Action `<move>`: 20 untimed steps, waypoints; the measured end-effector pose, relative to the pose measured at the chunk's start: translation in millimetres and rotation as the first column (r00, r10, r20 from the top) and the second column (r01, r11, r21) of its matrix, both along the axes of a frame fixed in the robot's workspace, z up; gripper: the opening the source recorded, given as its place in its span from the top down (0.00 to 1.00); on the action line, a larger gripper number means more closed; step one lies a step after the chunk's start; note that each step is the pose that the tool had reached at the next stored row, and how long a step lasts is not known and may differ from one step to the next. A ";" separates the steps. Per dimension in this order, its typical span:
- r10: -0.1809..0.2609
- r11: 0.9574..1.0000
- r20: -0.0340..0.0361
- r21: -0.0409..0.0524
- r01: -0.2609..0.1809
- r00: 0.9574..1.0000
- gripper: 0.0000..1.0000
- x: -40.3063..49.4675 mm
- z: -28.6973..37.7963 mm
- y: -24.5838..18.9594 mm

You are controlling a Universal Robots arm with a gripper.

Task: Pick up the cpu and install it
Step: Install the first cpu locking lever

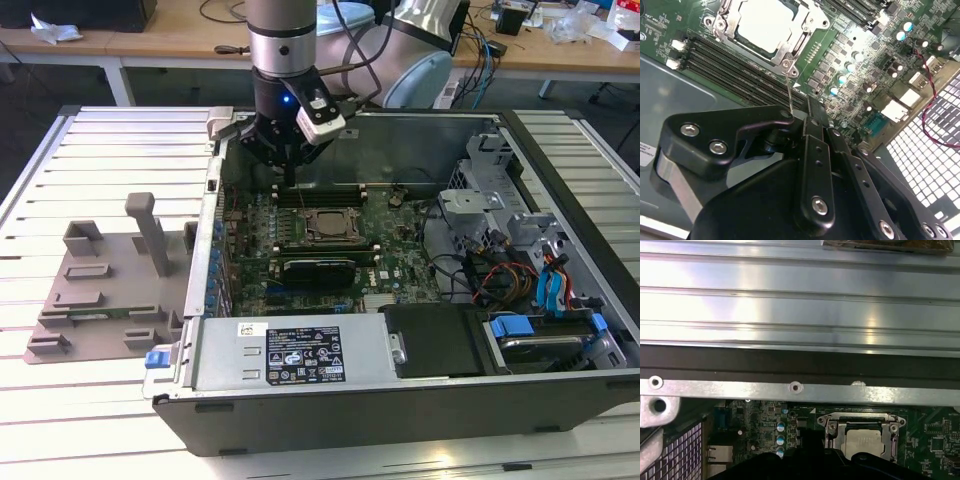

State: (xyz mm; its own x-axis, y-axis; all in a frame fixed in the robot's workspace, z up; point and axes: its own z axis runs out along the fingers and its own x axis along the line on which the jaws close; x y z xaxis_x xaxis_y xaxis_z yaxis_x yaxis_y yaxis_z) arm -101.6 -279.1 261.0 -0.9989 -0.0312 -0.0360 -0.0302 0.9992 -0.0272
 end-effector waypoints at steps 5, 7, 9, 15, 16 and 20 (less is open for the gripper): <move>0.000 1.000 0.000 0.000 0.000 1.000 0.89 2.7 -1.5 0.0; 0.000 1.000 0.000 0.000 0.000 1.000 0.89 4.3 -2.3 0.0; 0.000 1.000 0.000 0.000 0.000 1.000 0.89 5.6 -3.0 0.0; 0.000 1.000 -0.001 0.000 0.000 1.000 0.89 13.0 -6.4 0.0; 0.000 1.000 -0.001 0.000 0.000 1.000 0.89 14.7 -7.0 0.0; 0.000 1.000 -0.001 0.000 0.000 1.000 0.89 21.6 -8.5 0.0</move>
State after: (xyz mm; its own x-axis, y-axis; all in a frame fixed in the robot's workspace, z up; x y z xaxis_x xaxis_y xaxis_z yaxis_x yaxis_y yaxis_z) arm -80.0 -279.1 252.5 -0.9989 -0.0313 -0.0347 -0.0303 0.9992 -0.0271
